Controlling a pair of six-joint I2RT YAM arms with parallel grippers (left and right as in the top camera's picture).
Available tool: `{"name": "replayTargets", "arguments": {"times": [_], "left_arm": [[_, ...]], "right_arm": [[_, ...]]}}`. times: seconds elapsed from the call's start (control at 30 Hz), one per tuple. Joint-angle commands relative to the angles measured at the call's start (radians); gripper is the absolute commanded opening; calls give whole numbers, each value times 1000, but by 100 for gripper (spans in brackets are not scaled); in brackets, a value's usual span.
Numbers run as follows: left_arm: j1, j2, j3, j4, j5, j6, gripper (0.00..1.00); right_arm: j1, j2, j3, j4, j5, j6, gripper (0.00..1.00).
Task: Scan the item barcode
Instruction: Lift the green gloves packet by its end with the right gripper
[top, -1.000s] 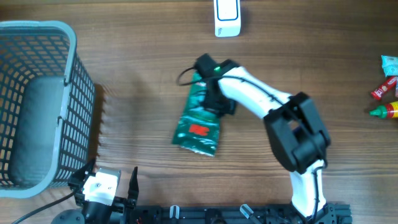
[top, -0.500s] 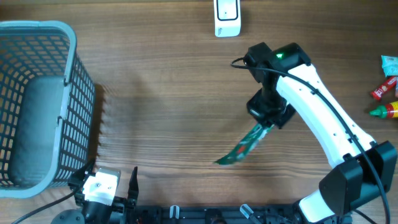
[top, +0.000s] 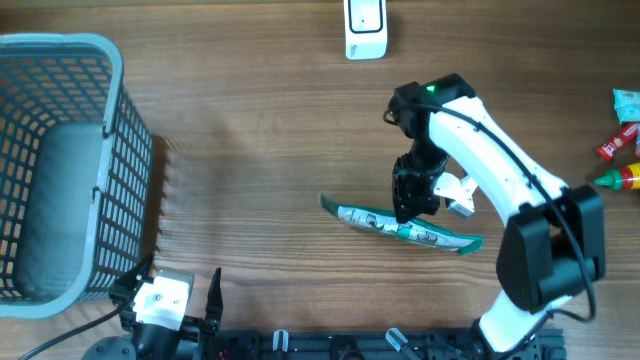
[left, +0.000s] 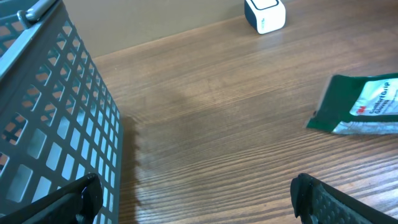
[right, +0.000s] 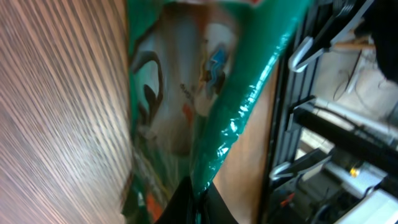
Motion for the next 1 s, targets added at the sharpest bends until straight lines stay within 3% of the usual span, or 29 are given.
{"name": "replayTargets", "arguments": {"times": [0.0,0.17,0.3,0.4,0.73,0.83,0.97], "left_arm": [[-5,-4,1,5,5,5,100],[-5,-4,1,5,5,5,100],[-5,-4,1,5,5,5,100],[-5,-4,1,5,5,5,100],[-5,-4,1,5,5,5,100],[-5,-4,1,5,5,5,100],[-5,-4,1,5,5,5,100]], "right_arm": [[-74,82,-8,29,-36,50,4],[-184,104,-2,84,-36,43,4],[-231,104,0,147,-31,-60,4],[-237,104,0,195,-27,-134,4],[-237,104,0,224,-29,-157,5],[-237,101,14,214,-56,-218,4],[-237,72,77,52,-211,-250,4]]}}
